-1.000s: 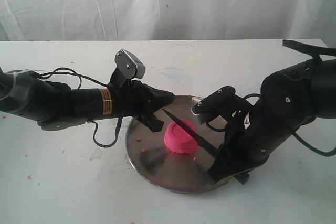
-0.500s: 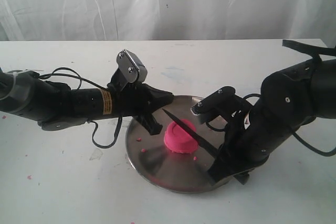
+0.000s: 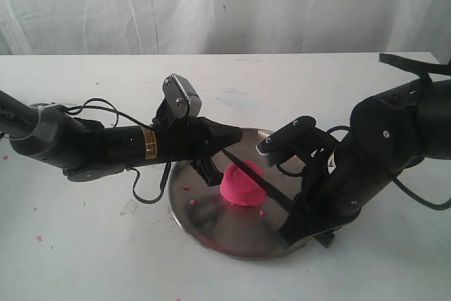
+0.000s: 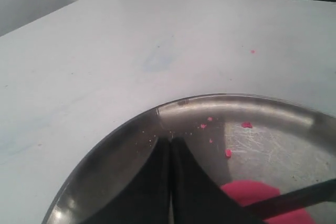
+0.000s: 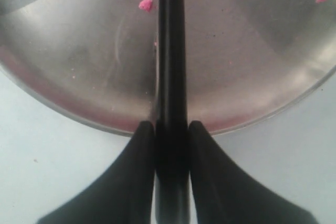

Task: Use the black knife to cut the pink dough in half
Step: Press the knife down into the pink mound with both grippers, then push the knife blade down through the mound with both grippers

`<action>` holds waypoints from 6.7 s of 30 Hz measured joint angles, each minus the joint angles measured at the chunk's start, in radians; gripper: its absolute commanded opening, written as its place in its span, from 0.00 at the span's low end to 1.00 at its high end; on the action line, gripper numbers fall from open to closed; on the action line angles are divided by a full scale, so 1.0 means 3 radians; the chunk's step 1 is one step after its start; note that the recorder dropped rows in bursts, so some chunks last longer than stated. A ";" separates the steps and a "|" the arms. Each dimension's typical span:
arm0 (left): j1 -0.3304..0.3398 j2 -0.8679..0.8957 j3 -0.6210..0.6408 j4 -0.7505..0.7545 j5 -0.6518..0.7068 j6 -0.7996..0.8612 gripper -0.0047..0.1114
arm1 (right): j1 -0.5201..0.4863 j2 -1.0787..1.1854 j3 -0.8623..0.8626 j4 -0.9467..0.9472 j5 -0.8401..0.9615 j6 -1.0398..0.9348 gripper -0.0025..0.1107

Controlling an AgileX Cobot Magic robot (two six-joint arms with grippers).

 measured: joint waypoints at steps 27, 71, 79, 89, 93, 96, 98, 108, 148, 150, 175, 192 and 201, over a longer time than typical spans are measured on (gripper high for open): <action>0.0000 0.0007 -0.0008 0.0000 0.0367 0.0000 0.04 | 0.0000 0.0084 -0.0006 0.0058 -0.0026 -0.0006 0.02; 0.0000 0.0121 -0.0042 -0.0062 0.0369 0.0000 0.04 | 0.0000 0.0084 -0.0006 0.0112 -0.0046 -0.0006 0.02; 0.0000 0.0121 -0.0042 -0.0062 0.0415 0.0000 0.04 | 0.0000 0.0084 -0.0006 0.0112 -0.0058 -0.0006 0.02; 0.0000 0.0121 -0.0042 -0.0062 0.0463 0.0000 0.04 | 0.0000 0.0084 -0.0006 0.0112 -0.0084 -0.0040 0.02; 0.0000 0.0121 -0.0042 -0.0062 0.0476 0.0000 0.04 | 0.0000 0.0084 -0.0006 0.0112 -0.0097 -0.0040 0.02; 0.0000 0.0121 -0.0042 -0.0062 0.0483 0.0000 0.04 | 0.0000 0.0120 -0.0006 0.0112 -0.0111 -0.0044 0.02; 0.0000 0.0121 -0.0042 -0.0062 0.0490 0.0000 0.04 | 0.0000 0.0141 -0.0006 0.0112 -0.0125 -0.0049 0.02; 0.0000 0.0129 -0.0042 -0.0055 0.0515 -0.0007 0.04 | 0.0000 0.0161 -0.0006 0.0112 -0.0139 -0.0063 0.02; 0.0000 0.0147 -0.0042 -0.0031 0.0677 -0.0007 0.04 | 0.0002 0.0306 -0.0006 0.0118 -0.0251 -0.0068 0.02; 0.0000 0.0152 -0.0042 -0.0031 0.0690 -0.0007 0.04 | 0.0002 0.0313 -0.0006 0.0118 -0.0253 -0.0068 0.02; 0.0000 0.0159 -0.0042 -0.0038 0.0742 0.0000 0.04 | 0.0002 0.0405 -0.0042 0.0142 -0.0340 -0.0080 0.02; 0.0000 0.0159 -0.0042 -0.0044 0.0742 0.0000 0.04 | 0.0002 0.0405 -0.0042 0.0149 -0.0353 -0.0092 0.02; 0.0000 0.0159 -0.0042 -0.0052 0.0752 0.0000 0.04 | 0.0002 0.0405 -0.0042 0.0156 -0.0353 -0.0092 0.02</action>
